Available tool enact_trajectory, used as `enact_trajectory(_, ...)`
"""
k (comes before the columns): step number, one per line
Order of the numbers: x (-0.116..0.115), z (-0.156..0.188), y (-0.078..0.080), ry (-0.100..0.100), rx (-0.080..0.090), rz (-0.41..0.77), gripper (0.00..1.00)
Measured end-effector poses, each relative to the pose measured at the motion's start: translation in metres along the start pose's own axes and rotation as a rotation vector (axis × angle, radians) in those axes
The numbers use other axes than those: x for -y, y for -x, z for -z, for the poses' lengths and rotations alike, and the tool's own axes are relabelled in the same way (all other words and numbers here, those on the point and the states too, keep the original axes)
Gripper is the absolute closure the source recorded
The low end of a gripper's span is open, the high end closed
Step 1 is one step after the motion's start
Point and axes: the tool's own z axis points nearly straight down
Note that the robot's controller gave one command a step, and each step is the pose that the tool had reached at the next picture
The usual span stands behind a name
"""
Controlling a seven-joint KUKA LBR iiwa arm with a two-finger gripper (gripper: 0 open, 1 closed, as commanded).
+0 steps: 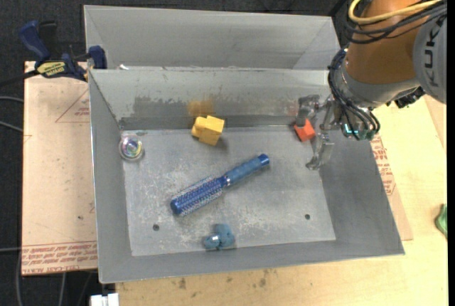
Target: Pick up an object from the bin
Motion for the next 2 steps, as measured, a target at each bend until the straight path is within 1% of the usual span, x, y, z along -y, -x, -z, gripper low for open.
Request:
enact_trajectory(1, -0.092, -0.136, 0.025, 0.002, 0.002, 0.202, 0.0)
enact_trajectory(2, -0.128, -0.101, -0.003, 0.0, 0.008, 0.365, 0.0)
